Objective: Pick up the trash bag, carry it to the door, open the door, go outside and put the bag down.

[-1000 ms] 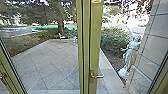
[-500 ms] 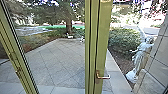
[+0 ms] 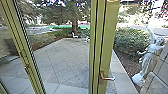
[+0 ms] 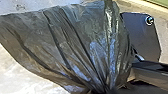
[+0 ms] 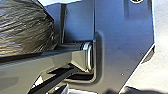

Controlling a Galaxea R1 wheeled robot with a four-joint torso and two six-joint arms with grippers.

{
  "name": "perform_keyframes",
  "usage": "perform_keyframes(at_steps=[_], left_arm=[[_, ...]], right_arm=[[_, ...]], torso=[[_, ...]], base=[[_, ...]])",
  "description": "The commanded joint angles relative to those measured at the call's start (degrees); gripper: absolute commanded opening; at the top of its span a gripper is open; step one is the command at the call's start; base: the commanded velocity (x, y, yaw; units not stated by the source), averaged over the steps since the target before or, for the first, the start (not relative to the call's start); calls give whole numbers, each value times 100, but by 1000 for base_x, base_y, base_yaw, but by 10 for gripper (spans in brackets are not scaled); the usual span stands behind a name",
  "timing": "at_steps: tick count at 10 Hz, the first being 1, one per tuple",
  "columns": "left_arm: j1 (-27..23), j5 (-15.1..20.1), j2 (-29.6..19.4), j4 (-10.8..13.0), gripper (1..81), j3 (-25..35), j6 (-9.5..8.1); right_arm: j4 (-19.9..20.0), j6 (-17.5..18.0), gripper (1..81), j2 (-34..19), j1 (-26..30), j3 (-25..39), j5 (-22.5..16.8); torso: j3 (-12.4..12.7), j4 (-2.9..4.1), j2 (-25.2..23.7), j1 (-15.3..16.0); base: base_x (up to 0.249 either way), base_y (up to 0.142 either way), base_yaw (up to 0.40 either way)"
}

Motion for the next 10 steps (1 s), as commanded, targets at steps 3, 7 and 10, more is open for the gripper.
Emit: perform_keyframes(at_steps=[3,7,10], left_arm=[[-275,316,3,7,10,-5,30],[-267,369,-260,-64,10,275,39],[-188,316,-841,-72,10,1269,21]], right_arm=[[-18,-2,811,21,232,29,-319],[43,-2,811,-243,188,389,-284],[53,7,811,-1262,126,2103,-275]], torso=[[0,0,0,5],[0,0,0,5],[0,0,0,5]], base=[[0,-146,0],[0,0,0],[0,0,0]])
